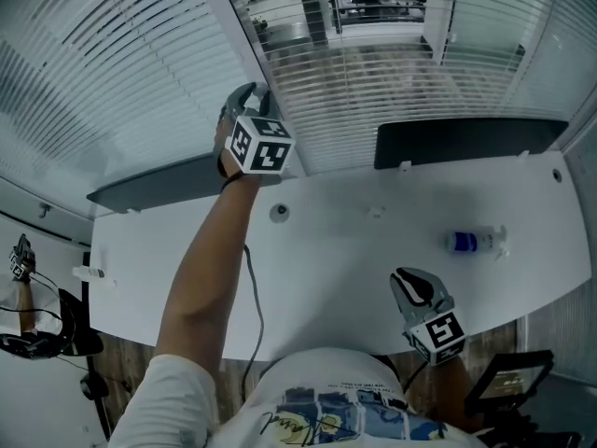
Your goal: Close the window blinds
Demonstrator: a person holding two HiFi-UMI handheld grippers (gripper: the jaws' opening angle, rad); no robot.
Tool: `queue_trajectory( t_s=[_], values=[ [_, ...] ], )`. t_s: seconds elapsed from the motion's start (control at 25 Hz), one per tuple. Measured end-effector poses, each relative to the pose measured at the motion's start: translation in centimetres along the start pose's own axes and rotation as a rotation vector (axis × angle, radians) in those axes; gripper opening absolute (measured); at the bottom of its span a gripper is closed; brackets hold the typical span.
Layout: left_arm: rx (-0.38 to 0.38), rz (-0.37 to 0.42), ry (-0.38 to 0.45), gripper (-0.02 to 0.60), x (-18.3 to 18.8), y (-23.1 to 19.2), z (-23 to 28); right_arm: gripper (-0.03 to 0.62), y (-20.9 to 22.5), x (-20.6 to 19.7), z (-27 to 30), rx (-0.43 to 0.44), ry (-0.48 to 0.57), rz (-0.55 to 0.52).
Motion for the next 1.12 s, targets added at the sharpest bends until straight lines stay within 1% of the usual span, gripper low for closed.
queue_trajectory(
  t_s=[0.44, 0.8, 0.96, 1.04, 1.12],
  values=[
    [-0.028, -0.226, 0.009, 0.118, -0.2, -0.7, -0.1, 0.037, 0.2, -0.2, 0.2, 0.003, -0.019, 0.011],
    [-0.037, -0.431, 0.024, 0.118, -0.4, -1.0, -0.5, 0.037, 0.3, -0.5, 0.1, 0.007, 0.001, 0.006],
    [-0.059, -0.522, 0.022, 0.118, -0.5, -1.2, -0.5, 0.037, 0.4, -0.3, 0.1, 0.011, -0.002, 0.004],
    [-0.073, -0.585, 0.028, 0.118, -0.7, -1.3, -0.6, 0.037, 0.4, -0.4, 0.2, 0.011, 0.002, 0.003],
    [-0.084, -0.667, 0.035, 0.118, -1.0, -1.4, -0.6, 0.037, 0.4, -0.7, 0.2, 0.01, 0.0, 0.005]
  ],
)
Point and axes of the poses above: the fingertips, and each gripper's own axes: z forward along the fingers, y to its right, x out of its top, the point moved 10 cm from there along -z, backward along the fingers, and after that the axes turned 11 degrees about -z, right-handed, at the moved point
